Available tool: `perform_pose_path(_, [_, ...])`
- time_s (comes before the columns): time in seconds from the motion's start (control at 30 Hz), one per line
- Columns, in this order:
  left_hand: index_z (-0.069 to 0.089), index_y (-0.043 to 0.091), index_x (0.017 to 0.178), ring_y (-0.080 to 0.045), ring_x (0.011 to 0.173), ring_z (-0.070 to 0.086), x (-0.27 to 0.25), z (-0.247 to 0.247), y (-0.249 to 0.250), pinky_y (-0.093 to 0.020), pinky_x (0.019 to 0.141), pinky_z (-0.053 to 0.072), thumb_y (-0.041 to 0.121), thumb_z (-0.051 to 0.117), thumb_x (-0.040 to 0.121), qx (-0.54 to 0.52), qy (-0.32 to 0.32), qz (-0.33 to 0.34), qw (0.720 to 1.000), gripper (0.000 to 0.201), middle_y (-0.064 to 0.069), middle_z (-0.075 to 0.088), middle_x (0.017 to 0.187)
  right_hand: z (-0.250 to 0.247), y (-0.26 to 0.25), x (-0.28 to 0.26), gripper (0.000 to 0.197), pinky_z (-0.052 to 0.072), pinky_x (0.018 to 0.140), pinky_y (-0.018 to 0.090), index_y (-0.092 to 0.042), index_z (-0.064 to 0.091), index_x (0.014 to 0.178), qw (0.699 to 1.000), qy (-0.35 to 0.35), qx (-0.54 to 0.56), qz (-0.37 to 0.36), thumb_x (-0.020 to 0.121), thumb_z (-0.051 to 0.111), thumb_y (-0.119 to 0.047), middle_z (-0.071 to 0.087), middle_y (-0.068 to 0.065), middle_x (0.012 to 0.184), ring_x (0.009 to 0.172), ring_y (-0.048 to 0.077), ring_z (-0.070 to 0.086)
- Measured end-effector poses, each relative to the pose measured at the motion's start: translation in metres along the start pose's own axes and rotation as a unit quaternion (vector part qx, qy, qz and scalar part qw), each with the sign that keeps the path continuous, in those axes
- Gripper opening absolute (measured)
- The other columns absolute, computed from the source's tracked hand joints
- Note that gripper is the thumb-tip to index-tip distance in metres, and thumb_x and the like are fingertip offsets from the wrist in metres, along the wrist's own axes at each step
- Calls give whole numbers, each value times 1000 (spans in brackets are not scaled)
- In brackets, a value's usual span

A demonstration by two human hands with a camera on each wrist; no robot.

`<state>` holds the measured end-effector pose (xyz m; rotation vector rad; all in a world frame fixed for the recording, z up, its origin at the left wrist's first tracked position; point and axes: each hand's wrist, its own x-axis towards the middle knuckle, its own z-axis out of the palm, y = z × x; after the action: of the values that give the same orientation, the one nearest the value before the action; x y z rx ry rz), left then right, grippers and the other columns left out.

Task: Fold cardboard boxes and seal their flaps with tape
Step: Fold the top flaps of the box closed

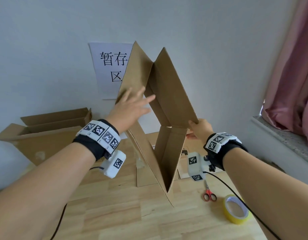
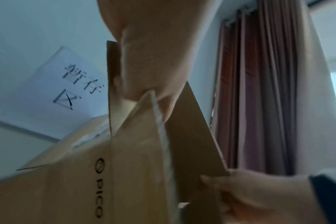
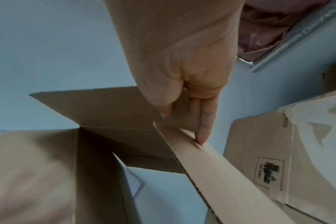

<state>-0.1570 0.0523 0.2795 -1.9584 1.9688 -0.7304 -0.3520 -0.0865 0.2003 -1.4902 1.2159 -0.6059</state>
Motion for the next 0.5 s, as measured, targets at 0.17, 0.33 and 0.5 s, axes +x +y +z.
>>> perform_pose_path(0.17, [52, 32, 131, -30, 140, 22, 2, 10, 6, -52, 117, 2, -3, 42, 91, -61, -217, 10, 974, 54, -2, 51, 137, 2, 7, -2, 29, 56, 83, 42, -8, 54, 121, 1000, 18, -1, 3, 100, 43, -25, 60, 6, 93, 83, 33, 70])
perform_pose_path(0.33, [37, 40, 141, -34, 143, 14, -11, 9, 26, -69, 103, -12, 58, 26, 96, -50, -287, -75, 954, 50, 4, 38, 149, -8, 12, -7, 28, 57, 82, 40, -9, 56, 118, 1000, 25, 3, 6, 100, 40, -23, 64, 12, 105, 79, 32, 71])
perform_pose_path(0.5, [45, 30, 139, -45, 142, -8, -23, 6, 48, -74, 103, -8, 28, 49, 94, 72, -297, -133, 943, 45, -4, 20, 157, -5, 9, -15, 32, 59, 78, 39, -7, 53, 125, 1000, 17, 9, -14, 100, 40, -22, 63, 14, 109, 79, 30, 71])
